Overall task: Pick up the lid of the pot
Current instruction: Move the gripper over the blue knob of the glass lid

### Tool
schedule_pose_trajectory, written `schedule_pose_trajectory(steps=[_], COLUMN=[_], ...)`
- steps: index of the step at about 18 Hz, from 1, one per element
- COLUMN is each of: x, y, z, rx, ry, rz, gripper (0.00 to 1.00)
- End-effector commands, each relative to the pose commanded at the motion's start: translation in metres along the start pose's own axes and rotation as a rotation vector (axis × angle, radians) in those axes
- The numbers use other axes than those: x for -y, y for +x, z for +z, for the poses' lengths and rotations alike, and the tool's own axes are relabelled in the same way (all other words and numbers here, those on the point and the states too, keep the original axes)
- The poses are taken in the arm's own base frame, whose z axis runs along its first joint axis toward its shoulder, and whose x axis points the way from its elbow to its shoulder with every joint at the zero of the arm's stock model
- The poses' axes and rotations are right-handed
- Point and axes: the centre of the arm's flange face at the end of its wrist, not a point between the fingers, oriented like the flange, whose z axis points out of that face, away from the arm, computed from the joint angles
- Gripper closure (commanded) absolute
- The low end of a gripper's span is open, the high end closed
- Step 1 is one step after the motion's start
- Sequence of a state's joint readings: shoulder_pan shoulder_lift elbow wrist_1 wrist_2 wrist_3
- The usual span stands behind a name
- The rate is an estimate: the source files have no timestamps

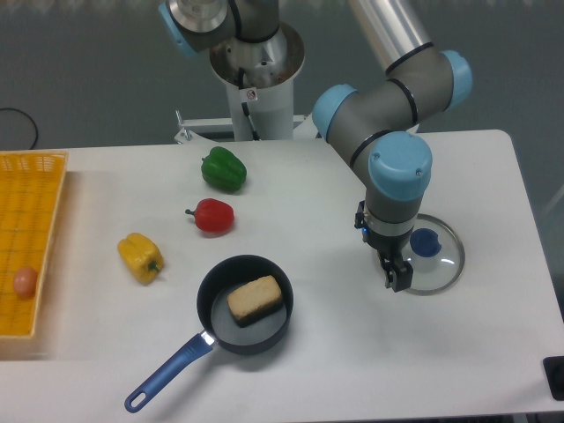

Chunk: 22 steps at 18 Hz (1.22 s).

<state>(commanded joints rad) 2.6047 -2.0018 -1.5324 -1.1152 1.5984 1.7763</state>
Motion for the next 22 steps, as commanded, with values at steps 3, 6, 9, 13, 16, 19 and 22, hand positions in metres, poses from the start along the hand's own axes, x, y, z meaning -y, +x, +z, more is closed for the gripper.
schedule_pose_trajectory(steps=[3,6,9,13,16,19,22], x=[-0.005,-0.013,-0.026,-0.050,-0.064,-0.104,-0.132], y=[0.000,0.002,0.010,0.011,0.019,0.027,0.032], z=[0.000,0.001,0.006,0.000,-0.005,0.003,0.014], rx=[-0.001,-0.005,-0.007,0.005,0.008,-0.004,-0.019], ry=[0.003,0.006,0.008,-0.002,-0.009,-0.006,0.004], rz=[-0.006,-0.020,-0.050,-0.081,-0.120,-0.167,-0.211], gripper=[0.00,0.00,0.00,0.00,0.00,0.00,0.00])
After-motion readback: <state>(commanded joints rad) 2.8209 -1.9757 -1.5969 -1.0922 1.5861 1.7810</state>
